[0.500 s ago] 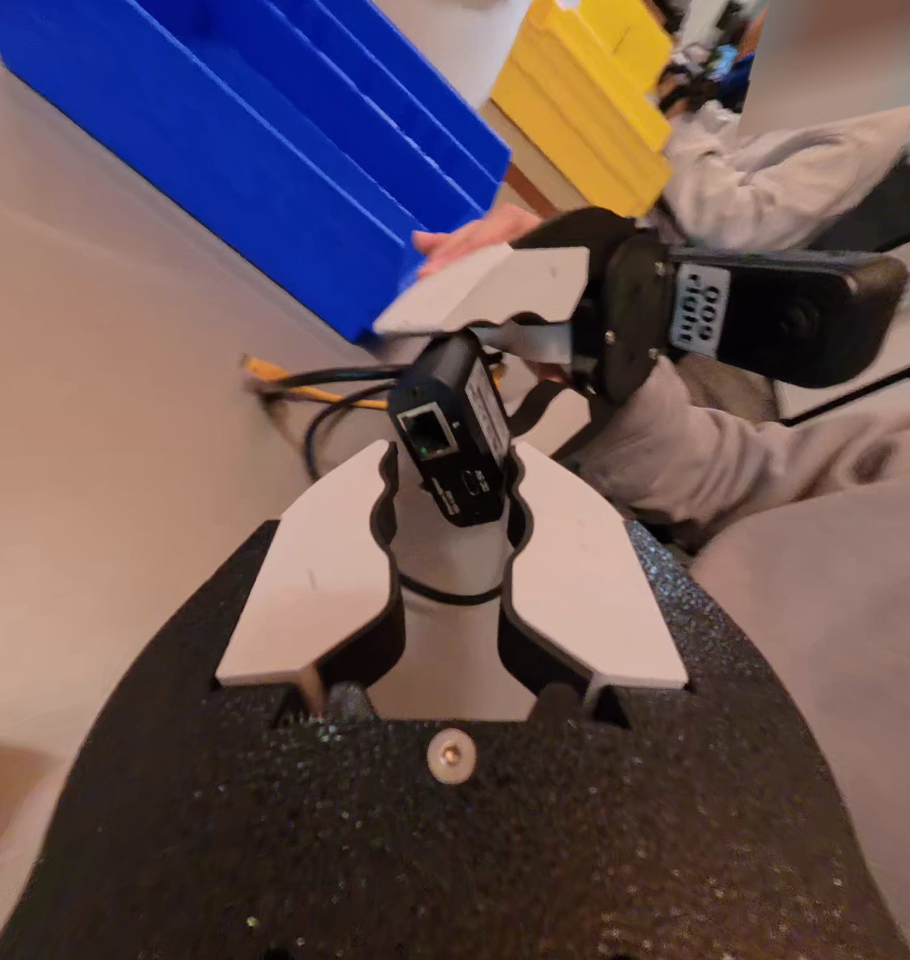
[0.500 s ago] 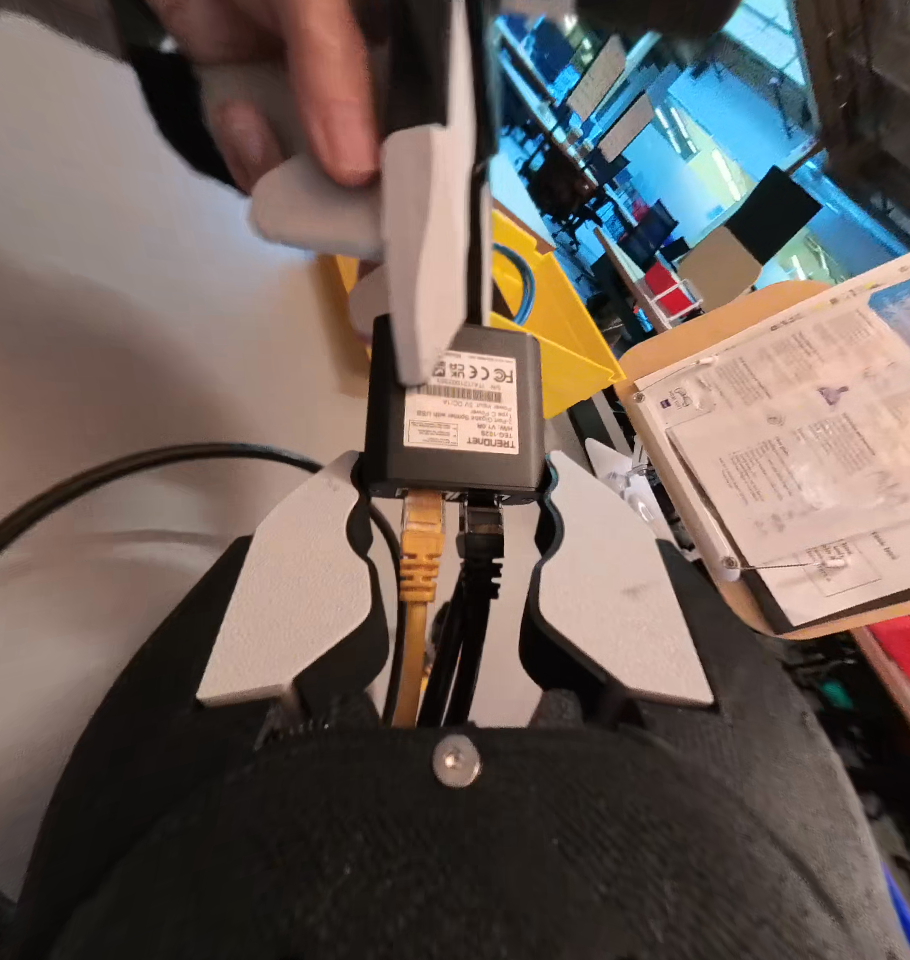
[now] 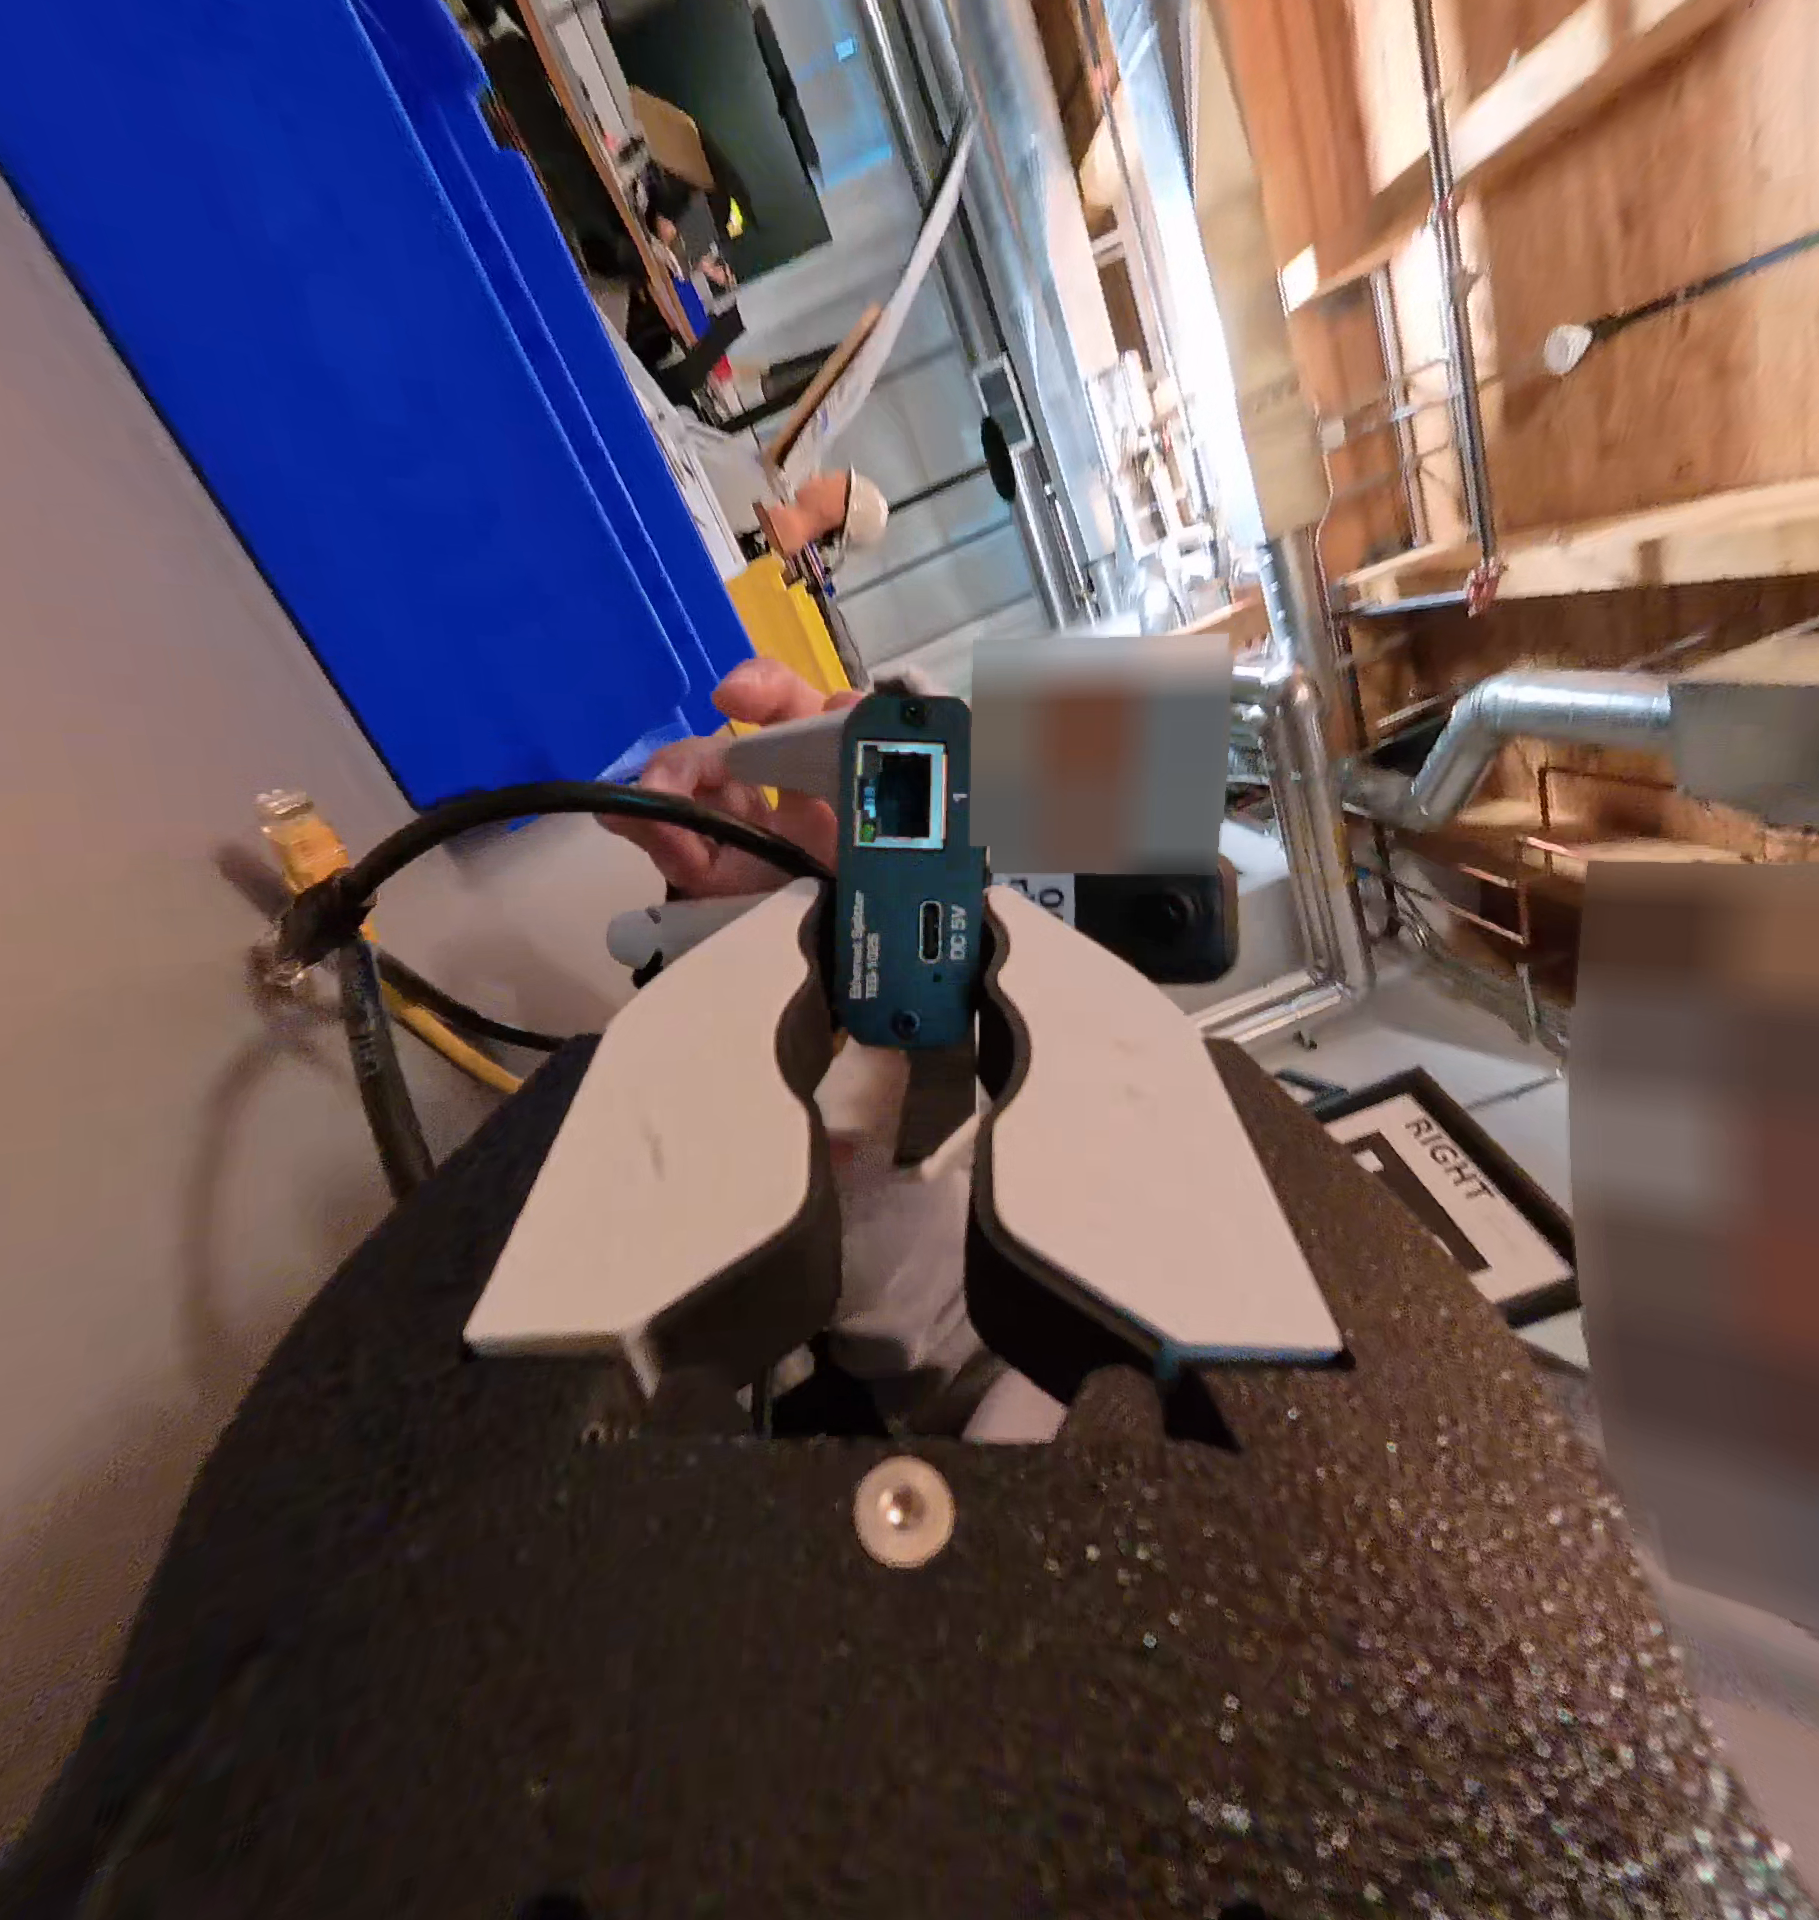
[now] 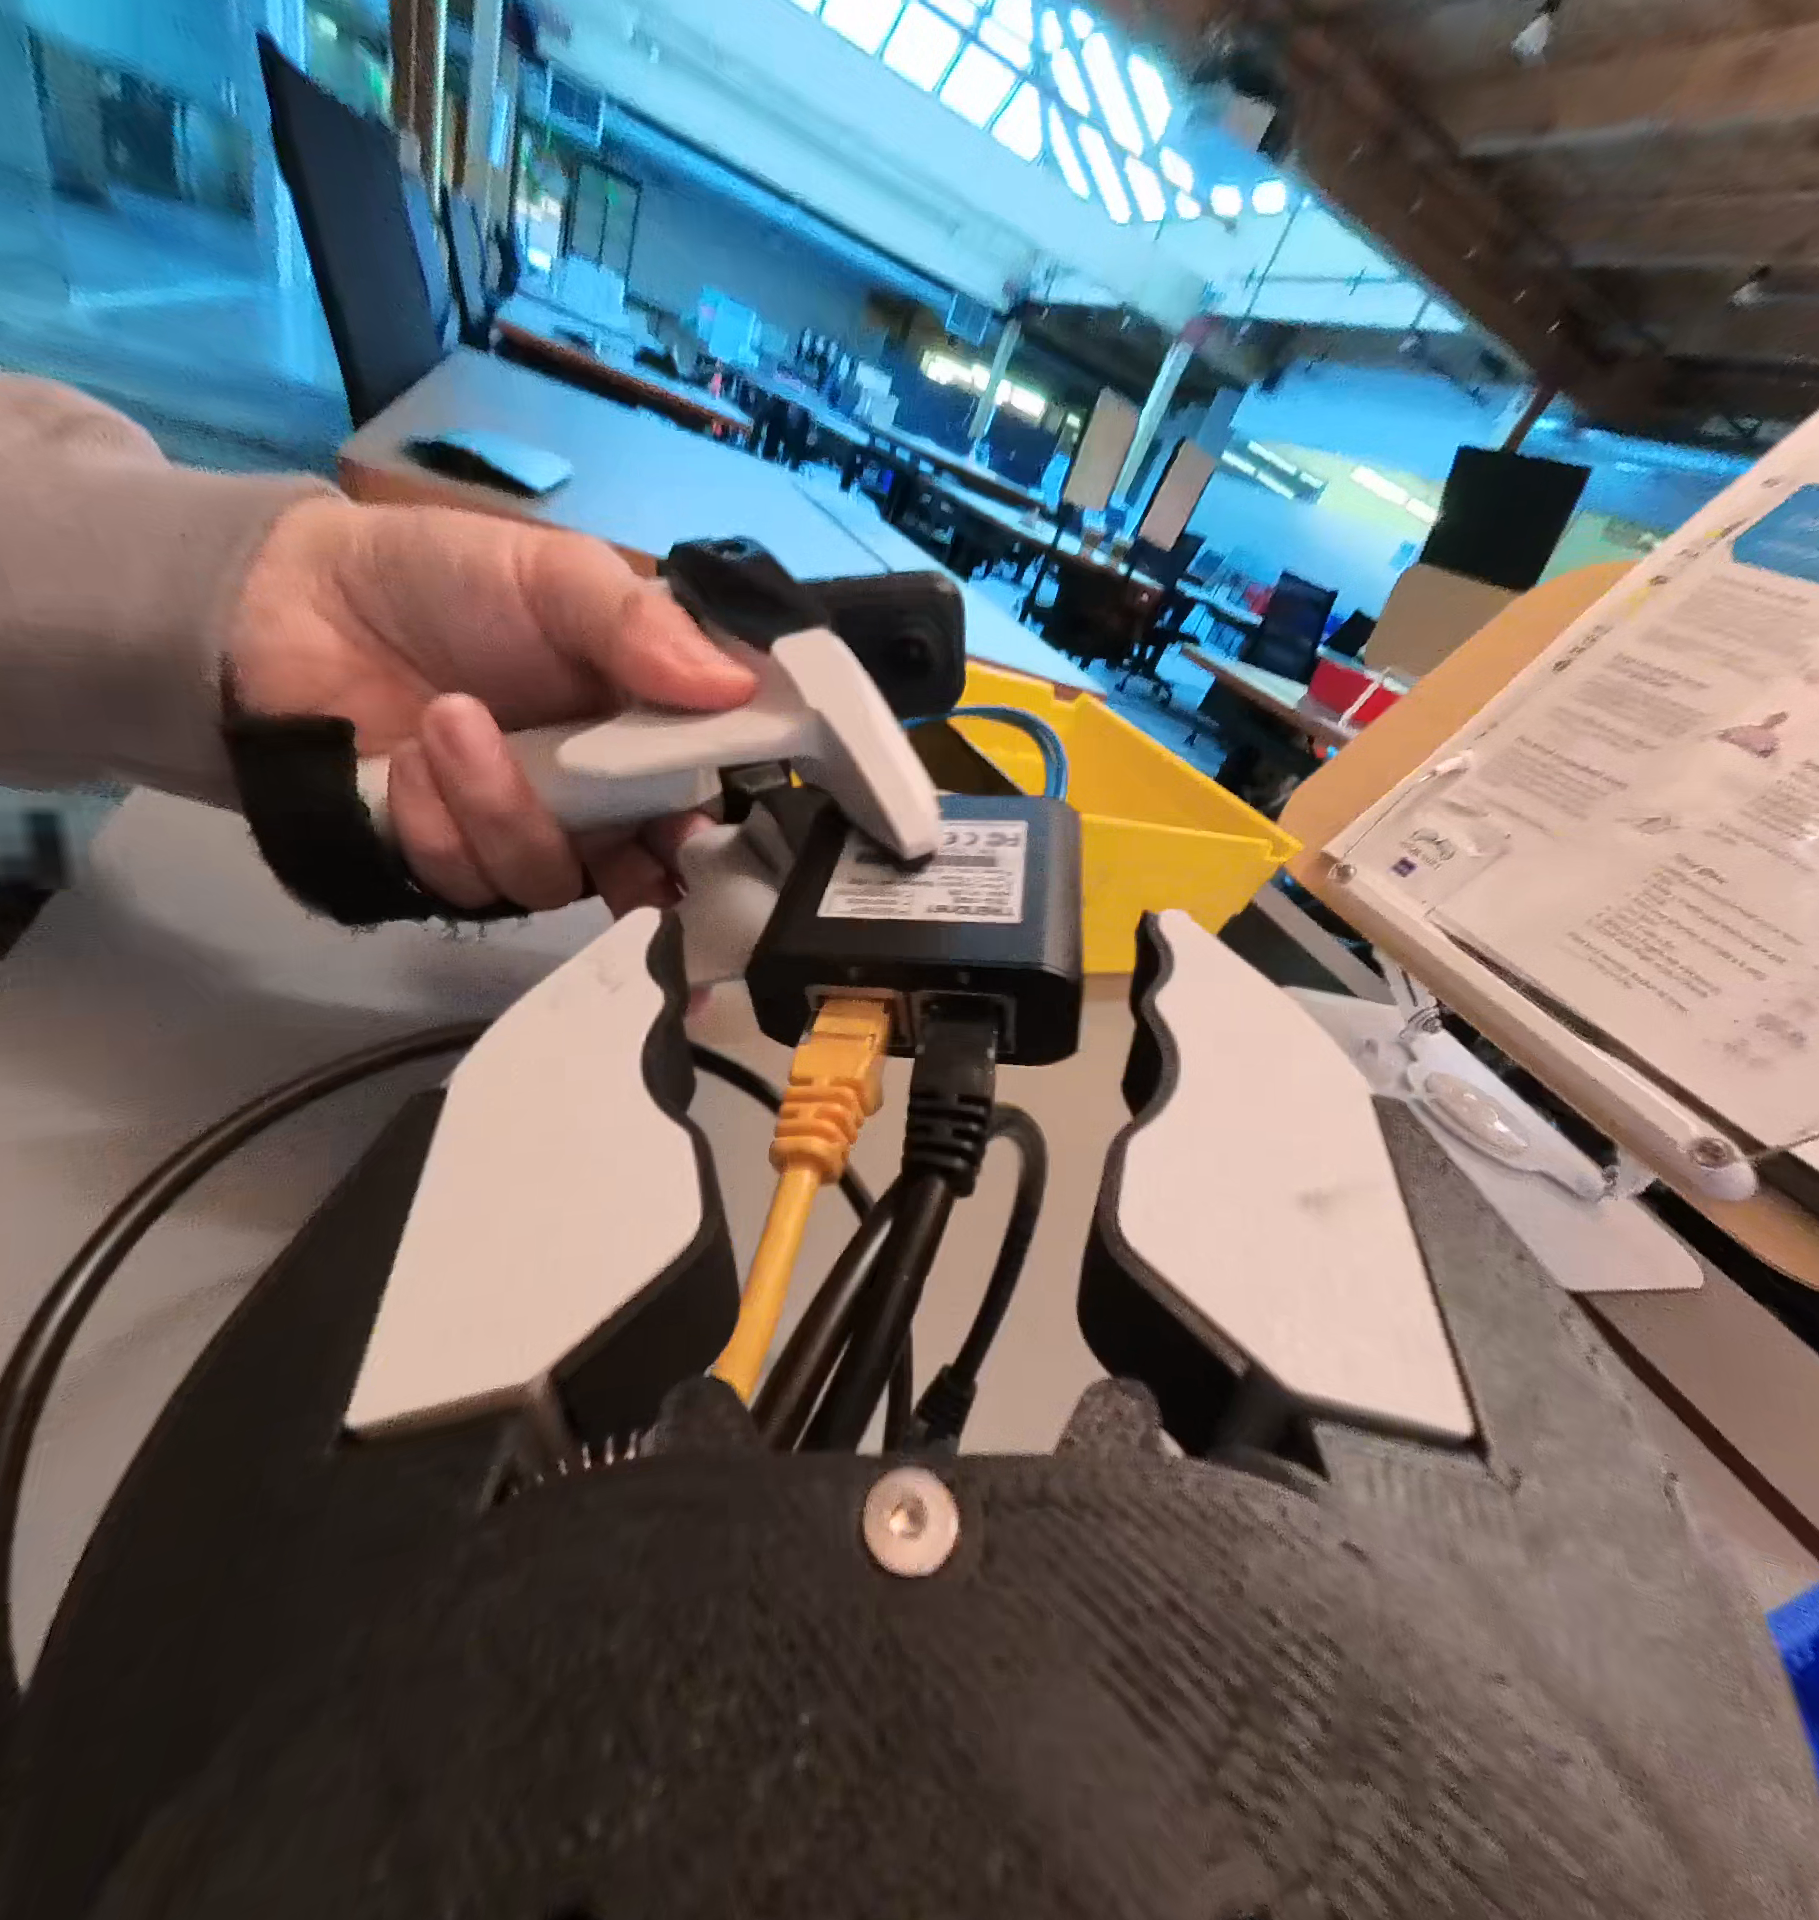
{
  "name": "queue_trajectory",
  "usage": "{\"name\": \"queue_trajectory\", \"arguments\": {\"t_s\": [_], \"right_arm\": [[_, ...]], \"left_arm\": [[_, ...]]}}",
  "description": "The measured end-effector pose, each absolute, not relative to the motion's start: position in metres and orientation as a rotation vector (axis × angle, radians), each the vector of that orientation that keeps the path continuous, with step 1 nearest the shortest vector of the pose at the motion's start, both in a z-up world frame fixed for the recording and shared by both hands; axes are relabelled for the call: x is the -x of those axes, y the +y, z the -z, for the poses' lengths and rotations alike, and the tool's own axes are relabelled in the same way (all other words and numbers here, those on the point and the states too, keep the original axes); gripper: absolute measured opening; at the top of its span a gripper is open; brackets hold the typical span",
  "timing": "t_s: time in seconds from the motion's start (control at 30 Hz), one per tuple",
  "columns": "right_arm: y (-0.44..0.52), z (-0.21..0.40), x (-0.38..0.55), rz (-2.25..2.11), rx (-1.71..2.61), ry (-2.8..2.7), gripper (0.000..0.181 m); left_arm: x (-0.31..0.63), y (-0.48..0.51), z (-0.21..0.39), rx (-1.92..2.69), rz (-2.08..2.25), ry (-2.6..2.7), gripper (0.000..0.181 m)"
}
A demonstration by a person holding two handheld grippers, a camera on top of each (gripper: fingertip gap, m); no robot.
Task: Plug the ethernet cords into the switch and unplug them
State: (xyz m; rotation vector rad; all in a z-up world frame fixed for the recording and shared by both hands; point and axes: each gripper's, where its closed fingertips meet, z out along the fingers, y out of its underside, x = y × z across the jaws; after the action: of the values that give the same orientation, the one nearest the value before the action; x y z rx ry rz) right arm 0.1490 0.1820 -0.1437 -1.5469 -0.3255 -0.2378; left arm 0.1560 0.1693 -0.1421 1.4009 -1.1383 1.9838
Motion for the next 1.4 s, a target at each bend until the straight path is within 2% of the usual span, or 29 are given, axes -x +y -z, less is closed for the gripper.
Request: {"name": "queue_trajectory", "arguments": {"t_s": [0.27, 0.47, 0.57, 0.67, 0.73, 0.77, 0.87, 1.03, 1.23, 1.4], "right_arm": [[0.190, 0.154, -0.163, 0.352, 1.640, -0.251, 0.062], [0.190, 0.155, -0.164, 0.318, 1.668, -0.211, 0.062], [0.187, 0.156, -0.158, 0.323, 1.664, -0.317, 0.062], [0.181, 0.159, -0.145, 0.201, 1.648, -0.413, 0.062], [0.181, 0.160, -0.138, 0.177, 1.631, -0.458, 0.062], [0.181, 0.159, -0.137, 0.185, 1.624, -0.463, 0.062], [0.182, 0.149, -0.140, 0.186, 1.552, -0.416, 0.062], [0.176, 0.132, -0.148, 0.078, 1.393, -0.247, 0.057], [0.180, 0.144, -0.147, 0.092, 1.467, -0.270, 0.062], [0.186, 0.156, -0.157, 0.295, 1.595, -0.302, 0.062]], "left_arm": [[-0.166, 0.177, 0.143, -1.614, -2.052, -1.089, 0.022], [-0.168, 0.177, 0.143, -1.628, -2.073, -1.079, 0.022], [-0.159, 0.173, 0.147, -1.536, -2.063, -1.335, 0.024], [-0.150, 0.172, 0.158, -1.512, -1.943, -1.724, 0.046], [-0.143, 0.169, 0.159, -1.476, -1.844, -1.825, 0.043], [-0.140, 0.167, 0.156, -1.443, -1.823, -1.817, 0.031], [-0.144, 0.164, 0.140, -1.411, -1.902, -1.493, 0.024], [-0.154, 0.169, 0.149, -1.455, -1.991, -1.081, 0.022], [-0.163, 0.171, 0.147, -1.543, -2.038, -1.042, 0.023], [-0.167, 0.174, 0.147, -1.606, -2.052, -1.014, 0.022]]}}
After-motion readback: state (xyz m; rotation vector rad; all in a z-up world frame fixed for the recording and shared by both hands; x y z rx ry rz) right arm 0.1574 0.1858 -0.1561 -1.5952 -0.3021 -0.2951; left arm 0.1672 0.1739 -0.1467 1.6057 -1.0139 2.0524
